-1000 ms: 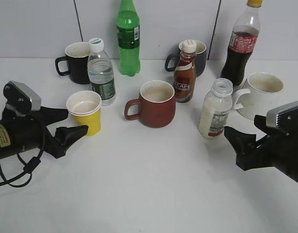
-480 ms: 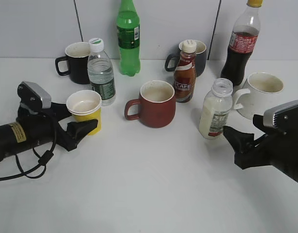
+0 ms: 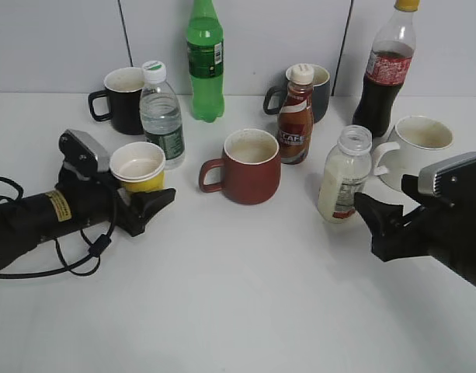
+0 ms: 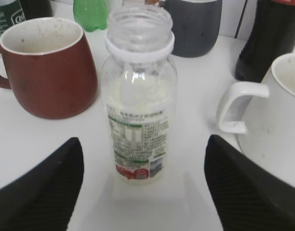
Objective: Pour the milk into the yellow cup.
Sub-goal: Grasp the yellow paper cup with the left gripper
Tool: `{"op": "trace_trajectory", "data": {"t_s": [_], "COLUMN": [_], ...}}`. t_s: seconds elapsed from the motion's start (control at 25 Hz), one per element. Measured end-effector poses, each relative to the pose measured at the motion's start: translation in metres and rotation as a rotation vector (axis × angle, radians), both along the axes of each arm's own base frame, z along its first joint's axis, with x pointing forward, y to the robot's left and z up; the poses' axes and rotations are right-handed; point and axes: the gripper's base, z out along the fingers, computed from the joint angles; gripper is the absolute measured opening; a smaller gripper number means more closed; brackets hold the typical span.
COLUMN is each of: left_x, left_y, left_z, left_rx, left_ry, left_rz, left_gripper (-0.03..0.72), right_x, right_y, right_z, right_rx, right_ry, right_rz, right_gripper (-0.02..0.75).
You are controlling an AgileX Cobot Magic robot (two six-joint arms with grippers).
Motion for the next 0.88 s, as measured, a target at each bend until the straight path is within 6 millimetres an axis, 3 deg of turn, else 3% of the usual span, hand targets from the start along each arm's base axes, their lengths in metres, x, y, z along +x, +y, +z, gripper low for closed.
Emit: {"op": "trace_trajectory", "data": {"t_s": [0.28,0.4,0.6,0.88], "left_x": [0.007,0.007,0.007,-0.004], "left_y": [0.003,0.003,0.003,0.004], "left_z": [0.001,0.001,0.001,0.002], "left_rx": [-0.008,-0.007,-0.01,-0.034], "left_ry": [-0.002,-0.002,-0.004,0.001], "left_rz": [0.066,0.071,0.071,0.069], "left_gripper": [0.55,0.477,0.417,0.407], "right_x": [0.002,0.006,0.013,0.019], "right_y": [0.001,0.002,0.006,0.008], "right_z": [-0.011,-0.014,-0.019,-0.026], "right_rx": [-0.014,-0.016,-0.021,-0.024], "right_ry": [0.041,0.044,0.05,0.061], "right_rz": [0.0,0.002,0.023,0.027], "right_gripper": [0.587,0.587,0.589,0.589]}}
